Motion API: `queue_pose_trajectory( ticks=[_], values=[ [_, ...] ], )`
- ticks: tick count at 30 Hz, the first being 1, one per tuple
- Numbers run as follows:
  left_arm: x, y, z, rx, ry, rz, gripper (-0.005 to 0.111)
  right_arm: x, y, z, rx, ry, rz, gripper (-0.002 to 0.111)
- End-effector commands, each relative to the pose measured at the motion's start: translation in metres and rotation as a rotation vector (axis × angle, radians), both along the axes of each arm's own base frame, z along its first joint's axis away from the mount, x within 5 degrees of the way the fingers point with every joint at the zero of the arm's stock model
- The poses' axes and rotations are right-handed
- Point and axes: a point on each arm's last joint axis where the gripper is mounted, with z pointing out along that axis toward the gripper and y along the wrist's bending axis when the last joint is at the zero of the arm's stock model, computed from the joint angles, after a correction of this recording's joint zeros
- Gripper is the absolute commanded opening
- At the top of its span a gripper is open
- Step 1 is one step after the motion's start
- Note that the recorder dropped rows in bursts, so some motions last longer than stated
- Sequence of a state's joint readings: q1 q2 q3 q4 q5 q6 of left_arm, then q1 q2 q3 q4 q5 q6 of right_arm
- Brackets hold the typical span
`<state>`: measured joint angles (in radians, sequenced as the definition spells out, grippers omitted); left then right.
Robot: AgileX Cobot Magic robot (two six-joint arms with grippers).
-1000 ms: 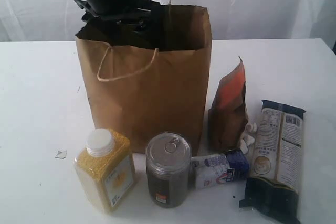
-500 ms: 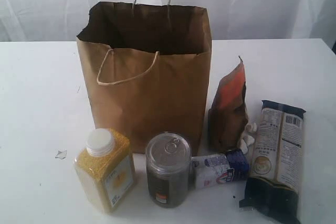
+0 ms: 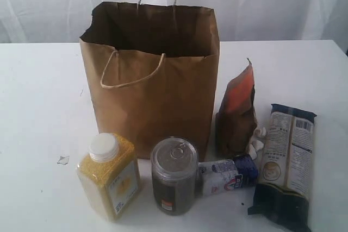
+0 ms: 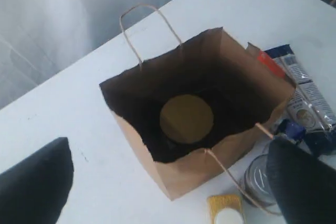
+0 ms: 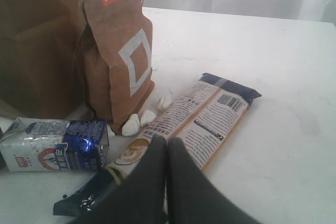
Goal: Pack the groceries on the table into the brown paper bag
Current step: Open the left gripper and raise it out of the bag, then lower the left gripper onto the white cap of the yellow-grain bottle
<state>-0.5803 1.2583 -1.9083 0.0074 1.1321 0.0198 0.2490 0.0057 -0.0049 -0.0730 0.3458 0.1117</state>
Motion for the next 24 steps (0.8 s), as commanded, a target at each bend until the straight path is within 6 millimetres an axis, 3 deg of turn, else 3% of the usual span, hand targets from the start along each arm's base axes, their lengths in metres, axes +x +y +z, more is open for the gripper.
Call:
queue_pose_trajectory(
  ticks=[1, 4, 7, 9, 10, 13, 18, 24],
  values=[
    [-0.033, 0.023, -0.026, 0.036, 0.130, 0.051, 0.057, 0.000, 0.000, -0.001, -0.004, -0.005, 0.000, 0.000],
    [-0.051, 0.029, -0.056, 0.004, 0.258, 0.070, 0.016, 0.000, 0.000, -0.001, -0.004, -0.005, 0.000, 0.000],
    [-0.050, 0.029, -0.098, 0.071, 0.385, 0.099, 0.015, 0.000, 0.000, -0.001, -0.004, -0.005, 0.000, 0.000],
    [-0.047, 0.027, -0.125, 0.129, 0.467, 0.108, 0.023, 0.000, 0.000, -0.001, -0.004, -0.005, 0.000, 0.000],
    [-0.045, 0.026, -0.144, 0.170, 0.523, 0.114, 0.033, 0.000, 0.000, -0.001, -0.004, -0.005, 0.000, 0.000],
    [-0.041, 0.023, -0.167, 0.185, 0.550, 0.122, 0.056, 0.000, 0.000, -0.001, -0.004, -0.005, 0.000, 0.000],
    [-0.038, 0.013, -0.186, 0.095, 0.566, 0.096, 0.086, 0.000, 0.000, -0.001, -0.004, -0.005, 0.000, 0.000],
    [-0.036, -0.004, -0.199, 0.012, 0.561, -0.060, 0.103, 0.000, 0.000, -0.001, -0.004, -0.005, 0.000, 0.000]
  ],
)
